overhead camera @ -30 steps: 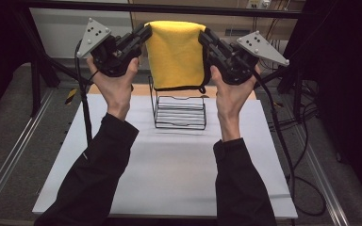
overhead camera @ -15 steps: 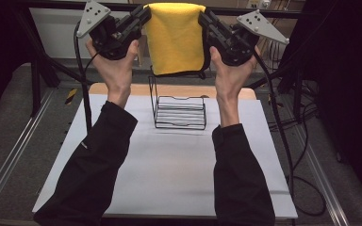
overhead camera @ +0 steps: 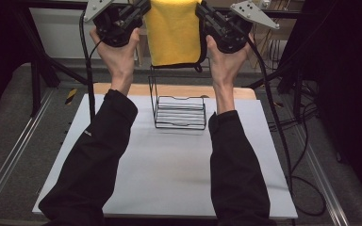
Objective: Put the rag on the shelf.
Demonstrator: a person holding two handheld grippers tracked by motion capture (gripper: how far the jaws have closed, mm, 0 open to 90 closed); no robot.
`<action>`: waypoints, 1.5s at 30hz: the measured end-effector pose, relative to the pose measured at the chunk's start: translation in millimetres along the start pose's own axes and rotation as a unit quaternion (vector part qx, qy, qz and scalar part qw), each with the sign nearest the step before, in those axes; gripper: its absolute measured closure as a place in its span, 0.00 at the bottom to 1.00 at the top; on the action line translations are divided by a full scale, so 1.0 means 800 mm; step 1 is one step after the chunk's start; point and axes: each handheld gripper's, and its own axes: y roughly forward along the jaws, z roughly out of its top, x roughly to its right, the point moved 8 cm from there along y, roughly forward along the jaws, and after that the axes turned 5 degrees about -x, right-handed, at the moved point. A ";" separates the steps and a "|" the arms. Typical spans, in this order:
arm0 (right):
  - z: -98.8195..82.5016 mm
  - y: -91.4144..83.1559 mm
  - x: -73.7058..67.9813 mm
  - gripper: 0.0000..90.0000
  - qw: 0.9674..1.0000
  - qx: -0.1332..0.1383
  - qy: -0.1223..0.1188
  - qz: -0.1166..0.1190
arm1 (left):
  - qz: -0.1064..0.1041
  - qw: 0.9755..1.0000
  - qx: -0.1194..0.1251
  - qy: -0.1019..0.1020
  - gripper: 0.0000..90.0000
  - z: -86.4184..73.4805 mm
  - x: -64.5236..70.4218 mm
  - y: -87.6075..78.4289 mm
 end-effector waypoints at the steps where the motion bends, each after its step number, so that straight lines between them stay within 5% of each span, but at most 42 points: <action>1: -0.002 0.003 0.002 0.89 1.000 -0.003 0.000 -0.002 | 0.001 1.000 -0.002 0.000 0.92 -0.002 -0.001 0.002; 9: -0.027 0.016 0.012 0.89 0.999 -0.031 0.006 -0.013 | 0.000 1.000 -0.025 -0.011 0.92 -0.027 -0.017 0.019; 21: -0.073 0.013 0.028 0.89 0.998 -0.065 0.022 -0.016 | -0.015 0.998 -0.060 -0.008 0.92 -0.073 -0.014 0.022; 33: -0.111 -0.009 0.030 0.89 0.995 -0.092 0.028 -0.008 | -0.033 0.995 -0.092 0.004 0.92 -0.113 -0.004 0.006; 45: -0.128 -0.034 0.018 0.88 0.994 -0.102 0.028 0.003 | -0.054 0.993 -0.107 0.021 0.91 -0.124 0.009 -0.014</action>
